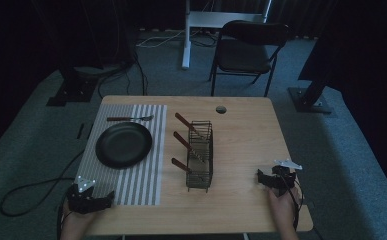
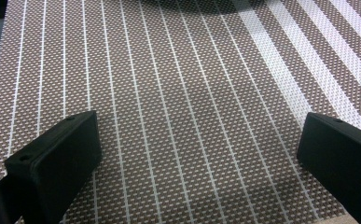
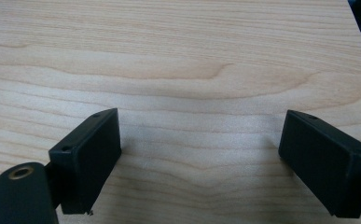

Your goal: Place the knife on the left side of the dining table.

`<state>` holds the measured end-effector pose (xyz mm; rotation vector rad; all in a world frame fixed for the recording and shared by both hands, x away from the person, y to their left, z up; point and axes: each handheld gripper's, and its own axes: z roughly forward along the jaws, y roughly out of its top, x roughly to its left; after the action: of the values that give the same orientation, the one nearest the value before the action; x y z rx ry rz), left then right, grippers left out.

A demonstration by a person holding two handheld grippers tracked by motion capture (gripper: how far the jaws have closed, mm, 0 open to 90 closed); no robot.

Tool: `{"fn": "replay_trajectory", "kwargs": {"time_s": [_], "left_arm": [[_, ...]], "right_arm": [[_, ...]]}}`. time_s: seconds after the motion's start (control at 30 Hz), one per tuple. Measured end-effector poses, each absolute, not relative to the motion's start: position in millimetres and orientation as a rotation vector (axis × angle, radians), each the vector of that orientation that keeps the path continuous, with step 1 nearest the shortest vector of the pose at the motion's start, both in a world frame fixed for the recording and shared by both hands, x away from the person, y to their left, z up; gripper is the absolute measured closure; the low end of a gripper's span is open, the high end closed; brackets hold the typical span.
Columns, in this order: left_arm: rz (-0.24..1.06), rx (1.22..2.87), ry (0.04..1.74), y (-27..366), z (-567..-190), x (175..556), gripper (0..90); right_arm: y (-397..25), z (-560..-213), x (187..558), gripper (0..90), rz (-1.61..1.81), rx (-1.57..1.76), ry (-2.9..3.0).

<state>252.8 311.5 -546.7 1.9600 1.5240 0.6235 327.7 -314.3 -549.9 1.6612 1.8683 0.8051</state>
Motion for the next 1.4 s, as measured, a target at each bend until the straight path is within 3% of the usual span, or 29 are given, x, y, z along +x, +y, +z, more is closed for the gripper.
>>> {"fn": "replay_trajectory", "kwargs": {"time_s": [1.4], "left_arm": [[0.589,1.970,1.465,309,-531,254,3.2]], "right_arm": [[-314,-550,328,11.9,0.805,1.661,1.868]]}}
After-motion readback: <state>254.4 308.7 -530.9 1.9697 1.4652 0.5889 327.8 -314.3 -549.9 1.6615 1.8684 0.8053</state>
